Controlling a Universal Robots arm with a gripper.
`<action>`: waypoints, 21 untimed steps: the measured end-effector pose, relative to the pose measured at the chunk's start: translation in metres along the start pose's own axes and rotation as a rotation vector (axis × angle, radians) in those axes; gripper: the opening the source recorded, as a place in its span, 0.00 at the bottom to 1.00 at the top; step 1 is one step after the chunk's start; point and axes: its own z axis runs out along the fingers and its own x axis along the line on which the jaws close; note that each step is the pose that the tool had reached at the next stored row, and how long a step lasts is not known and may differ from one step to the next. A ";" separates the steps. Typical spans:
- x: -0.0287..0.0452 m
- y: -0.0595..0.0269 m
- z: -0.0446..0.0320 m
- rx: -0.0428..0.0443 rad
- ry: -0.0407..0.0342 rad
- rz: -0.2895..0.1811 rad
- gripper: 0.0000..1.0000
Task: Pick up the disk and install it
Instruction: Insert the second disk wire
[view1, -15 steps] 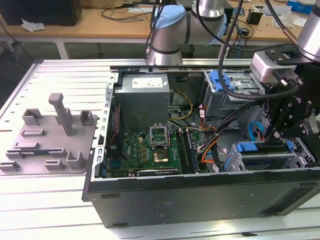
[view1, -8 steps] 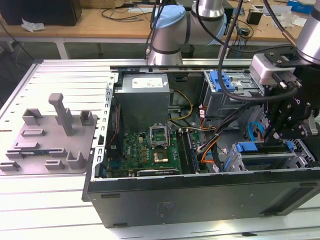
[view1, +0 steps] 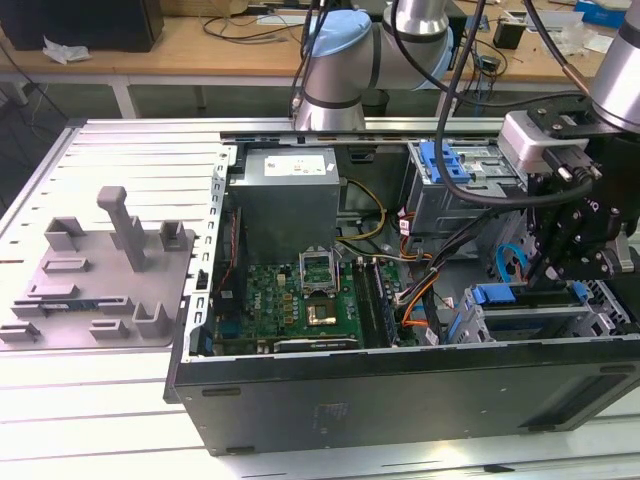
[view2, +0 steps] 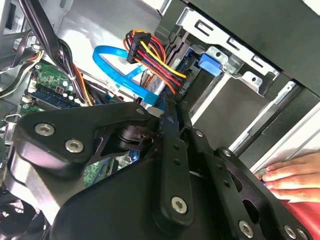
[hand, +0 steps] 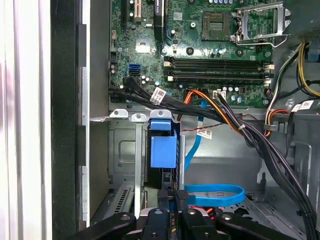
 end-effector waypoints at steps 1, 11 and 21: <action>0.0000 0.0000 0.0004 0.0002 0.0000 0.000 0.16; -0.0001 0.0004 0.0033 0.0008 -0.0007 -0.007 0.23; 0.0000 0.0017 -0.0169 0.0007 0.0034 -0.008 0.30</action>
